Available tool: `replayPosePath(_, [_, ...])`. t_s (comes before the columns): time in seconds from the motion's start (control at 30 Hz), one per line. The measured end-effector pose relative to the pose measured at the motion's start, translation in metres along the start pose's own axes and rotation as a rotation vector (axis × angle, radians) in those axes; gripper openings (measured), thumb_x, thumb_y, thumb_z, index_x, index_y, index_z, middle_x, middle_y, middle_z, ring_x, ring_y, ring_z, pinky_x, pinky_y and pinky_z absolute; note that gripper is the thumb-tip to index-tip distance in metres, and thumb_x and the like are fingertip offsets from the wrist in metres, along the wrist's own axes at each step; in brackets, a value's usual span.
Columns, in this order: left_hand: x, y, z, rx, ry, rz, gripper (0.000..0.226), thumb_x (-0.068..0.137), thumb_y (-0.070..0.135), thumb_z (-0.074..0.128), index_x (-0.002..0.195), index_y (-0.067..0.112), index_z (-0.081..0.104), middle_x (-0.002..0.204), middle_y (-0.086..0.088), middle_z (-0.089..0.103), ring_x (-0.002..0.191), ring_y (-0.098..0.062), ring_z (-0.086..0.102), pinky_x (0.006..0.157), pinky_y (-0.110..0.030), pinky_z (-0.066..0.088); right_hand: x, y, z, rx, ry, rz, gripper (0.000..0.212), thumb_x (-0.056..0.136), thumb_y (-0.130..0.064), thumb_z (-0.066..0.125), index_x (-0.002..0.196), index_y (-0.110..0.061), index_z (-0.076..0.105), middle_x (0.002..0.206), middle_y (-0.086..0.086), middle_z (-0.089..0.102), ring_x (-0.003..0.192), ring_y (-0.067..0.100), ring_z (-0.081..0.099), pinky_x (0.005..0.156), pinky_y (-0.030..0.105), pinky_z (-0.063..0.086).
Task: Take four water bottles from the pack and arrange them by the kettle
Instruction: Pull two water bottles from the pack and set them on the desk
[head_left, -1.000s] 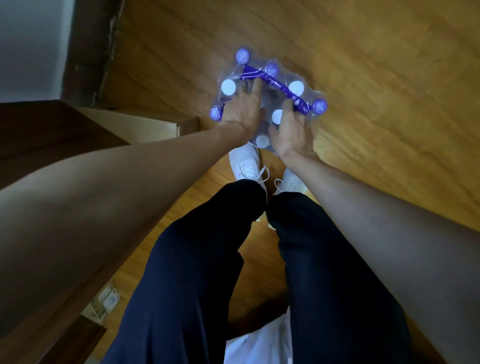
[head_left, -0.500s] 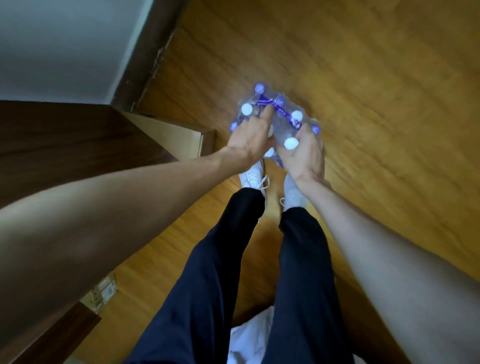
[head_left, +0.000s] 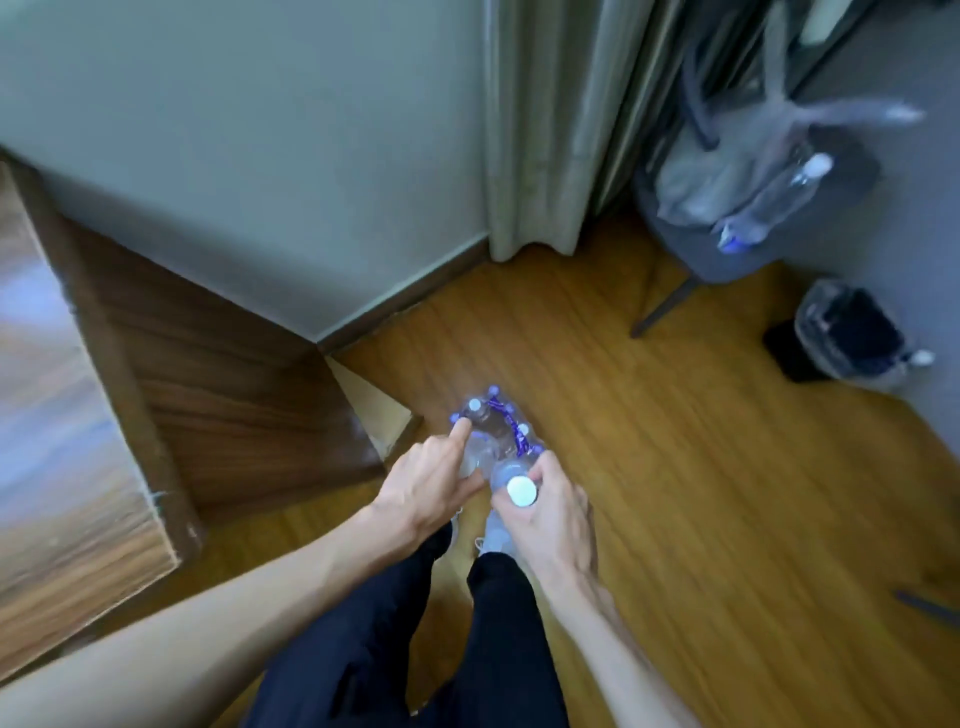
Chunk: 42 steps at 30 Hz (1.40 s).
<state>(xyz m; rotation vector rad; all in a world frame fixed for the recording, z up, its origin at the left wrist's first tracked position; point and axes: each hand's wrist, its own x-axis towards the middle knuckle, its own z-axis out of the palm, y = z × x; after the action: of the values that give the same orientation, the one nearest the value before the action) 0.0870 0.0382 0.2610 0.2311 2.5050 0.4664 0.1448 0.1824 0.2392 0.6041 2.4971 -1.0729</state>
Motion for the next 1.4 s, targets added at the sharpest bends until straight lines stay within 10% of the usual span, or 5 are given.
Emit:
replayPosePath(0.2, [-0.119,0.015,-0.059,-0.153,0.197,-0.053,0.034,0.084,0.042,0.052,0.087,0.029,0.022,0.057,0.006,0.037,0.049,-0.023,0.033,0.045,-0.024,0.027,-0.071,-0.069,-0.065,-0.068,-0.048,-0.219,0.034,0.068,-0.035,0.065,0.070,-0.023,0.034,0.056,-0.001,0.054,0.052,0.023,0.050,0.045,0.036,0.040])
replayPosePath(0.5, [-0.256,-0.022,-0.100,-0.399,0.420,-0.331,0.032,0.088,0.043,0.058,0.110,0.024,0.045,0.094,0.004,0.067,0.069,-0.015,0.054,0.057,-0.013,0.035,-0.146,-0.158,-0.045,-0.231,-0.324,-0.632,0.042,0.062,-0.062,0.060,0.074,-0.026,0.042,0.062,-0.010,0.059,0.058,0.010,0.060,0.047,0.017,0.046])
replayPosePath(0.8, [-0.391,-0.117,-0.121,-0.521,0.662,-0.662,0.034,0.083,0.046,0.063,0.077,0.034,0.032,0.068,0.010,0.051,0.055,-0.010,0.052,0.044,-0.012,0.035,-0.228,-0.273,0.050,-0.307,-0.514,-0.982,0.037,0.063,-0.058,0.070,0.070,-0.032,0.045,0.061,-0.013,0.059,0.059,0.010,0.059,0.047,0.022,0.048])
replayPosePath(0.97, [-0.467,-0.180,-0.124,-0.561,0.838,-0.813,0.029,0.079,0.049,0.061,0.082,0.028,0.041,0.070,0.002,0.062,0.063,-0.019,0.064,0.053,-0.035,0.057,-0.293,-0.340,0.110,-0.260,-0.579,-1.181,0.040,0.057,-0.053,0.066,0.059,-0.032,0.032,0.065,-0.027,0.056,0.052,0.004,0.046,0.045,0.016,0.036])
replayPosePath(1.4, [-0.598,-0.351,-0.178,-0.515,1.119,-1.106,0.035,0.078,0.047,0.064,0.078,0.020,0.042,0.065,-0.002,0.060,0.060,-0.023,0.063,0.051,-0.043,0.054,-0.415,-0.483,0.280,-0.237,-0.703,-1.319,0.043,0.060,-0.053,0.065,0.070,-0.013,0.049,0.057,0.002,0.054,0.047,0.013,0.040,0.039,0.023,0.038])
